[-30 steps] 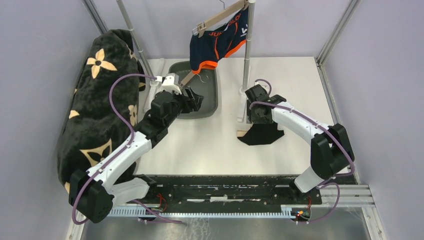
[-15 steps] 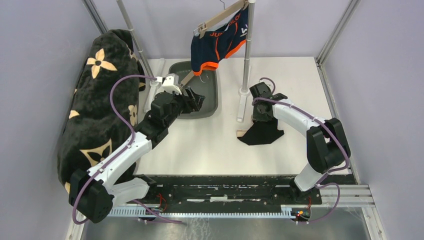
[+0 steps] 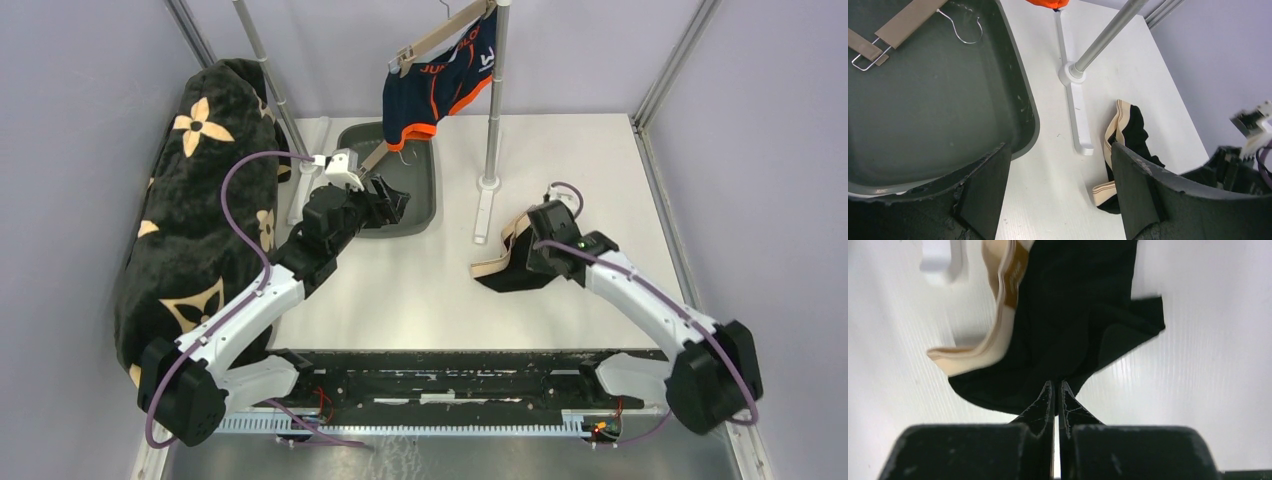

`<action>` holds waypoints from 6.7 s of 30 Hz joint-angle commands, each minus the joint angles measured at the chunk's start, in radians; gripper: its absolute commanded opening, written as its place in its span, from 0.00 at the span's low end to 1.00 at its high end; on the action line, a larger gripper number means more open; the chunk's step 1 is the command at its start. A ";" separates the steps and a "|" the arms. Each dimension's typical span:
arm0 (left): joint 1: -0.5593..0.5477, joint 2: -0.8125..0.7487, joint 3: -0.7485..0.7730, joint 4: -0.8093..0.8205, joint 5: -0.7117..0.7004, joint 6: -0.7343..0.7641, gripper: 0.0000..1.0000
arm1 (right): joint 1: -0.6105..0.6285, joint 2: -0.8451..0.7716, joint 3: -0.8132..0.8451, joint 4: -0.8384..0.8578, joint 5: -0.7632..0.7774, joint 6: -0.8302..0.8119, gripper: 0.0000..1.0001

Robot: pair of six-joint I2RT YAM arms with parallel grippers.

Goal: Clip the underwear to the hanger
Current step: Adjust the underwear at the center of the board, then pick up the hanger from the bin.

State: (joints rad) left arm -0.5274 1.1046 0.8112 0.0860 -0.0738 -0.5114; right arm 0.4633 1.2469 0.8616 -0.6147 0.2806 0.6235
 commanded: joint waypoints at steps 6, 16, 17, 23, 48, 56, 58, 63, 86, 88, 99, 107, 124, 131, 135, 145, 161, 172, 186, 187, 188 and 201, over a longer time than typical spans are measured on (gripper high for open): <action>0.005 0.009 -0.004 0.065 0.005 -0.028 0.80 | 0.195 -0.167 -0.126 -0.157 0.033 0.116 0.27; 0.005 0.021 -0.006 0.071 -0.007 -0.026 0.80 | 0.245 -0.062 0.012 -0.003 0.103 -0.134 0.71; 0.006 0.021 -0.006 0.070 -0.010 -0.026 0.80 | 0.245 -0.023 0.026 0.022 0.089 -0.159 0.77; 0.005 0.024 -0.008 0.075 -0.013 -0.021 0.80 | 0.244 0.170 0.096 0.148 0.095 -0.248 0.93; 0.016 0.051 -0.021 0.112 0.019 -0.017 0.80 | -0.109 0.218 0.035 0.321 -0.557 -0.502 0.92; 0.022 0.053 -0.029 0.118 0.031 -0.018 0.80 | -0.109 0.281 0.041 0.302 -0.561 -0.508 0.91; 0.024 0.051 -0.029 0.118 0.032 -0.018 0.80 | -0.108 0.298 0.045 0.295 -0.557 -0.510 0.90; 0.028 0.053 -0.032 0.120 0.034 -0.016 0.80 | -0.109 0.344 0.054 0.310 -0.545 -0.504 0.88; 0.036 0.076 -0.032 0.132 0.039 -0.021 0.80 | -0.109 0.459 0.099 0.398 -0.521 -0.423 0.41; 0.036 0.078 -0.030 0.127 0.033 -0.019 0.80 | -0.109 0.452 0.099 0.391 -0.531 -0.408 0.27; 0.037 0.094 -0.034 0.140 -0.003 -0.018 0.80 | -0.116 0.263 0.008 0.492 -0.644 -0.413 0.01; 0.043 0.081 -0.127 0.312 -0.029 -0.047 0.80 | -0.171 0.178 -0.017 0.537 -0.754 -0.416 0.01; 0.214 0.583 0.270 0.164 -0.057 -0.012 0.77 | -0.208 0.083 -0.036 0.578 -0.741 -0.333 0.00; 0.214 0.907 0.707 -0.131 -0.248 0.105 0.77 | -0.208 0.036 -0.063 0.590 -0.751 -0.316 0.01; 0.221 1.027 0.880 -0.228 -0.294 0.146 0.81 | -0.209 0.030 -0.070 0.593 -0.757 -0.308 0.01; 0.234 1.190 1.105 -0.278 -0.336 0.336 0.87 | -0.208 0.034 -0.082 0.614 -0.771 -0.295 0.01; 0.255 1.278 1.148 -0.263 -0.189 0.540 0.88 | -0.209 0.075 -0.085 0.646 -0.792 -0.278 0.01; 0.254 1.323 1.165 -0.225 -0.211 0.557 0.82 | -0.208 0.084 -0.084 0.653 -0.794 -0.276 0.00; 0.236 1.301 1.113 -0.140 -0.301 0.582 0.54 | -0.209 0.093 -0.080 0.659 -0.801 -0.271 0.01; 0.236 1.303 1.114 -0.141 -0.305 0.583 0.52 | -0.209 0.092 -0.081 0.658 -0.800 -0.271 0.01; 0.236 1.303 1.113 -0.142 -0.308 0.585 0.50 | -0.209 0.091 -0.081 0.658 -0.799 -0.271 0.01; 0.223 1.181 1.027 -0.124 -0.318 0.575 0.07 | -0.208 0.092 -0.081 0.665 -0.808 -0.263 0.01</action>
State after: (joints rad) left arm -0.2932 2.4119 1.8698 -0.0795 -0.3668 0.0456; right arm 0.2596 1.3426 0.7715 -0.0128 -0.4988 0.3492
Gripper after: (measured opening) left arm 0.399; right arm 0.038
